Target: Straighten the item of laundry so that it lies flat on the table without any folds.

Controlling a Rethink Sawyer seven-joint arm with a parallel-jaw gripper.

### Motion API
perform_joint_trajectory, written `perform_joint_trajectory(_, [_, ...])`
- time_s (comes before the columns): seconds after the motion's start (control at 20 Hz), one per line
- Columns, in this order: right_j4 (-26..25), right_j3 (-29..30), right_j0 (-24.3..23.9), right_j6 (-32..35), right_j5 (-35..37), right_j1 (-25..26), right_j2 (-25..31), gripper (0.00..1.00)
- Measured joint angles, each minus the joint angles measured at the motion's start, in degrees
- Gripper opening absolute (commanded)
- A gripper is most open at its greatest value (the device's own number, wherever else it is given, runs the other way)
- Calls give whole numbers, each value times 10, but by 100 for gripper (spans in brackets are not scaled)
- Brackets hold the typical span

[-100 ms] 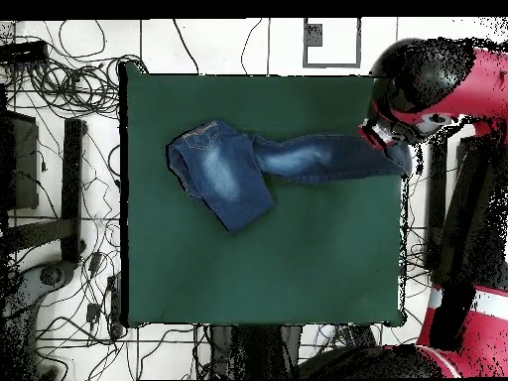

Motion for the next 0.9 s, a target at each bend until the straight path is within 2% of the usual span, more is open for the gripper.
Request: perform_joint_trajectory(0.9, [20, 0, 7, 0, -3, -9, 0, 100])
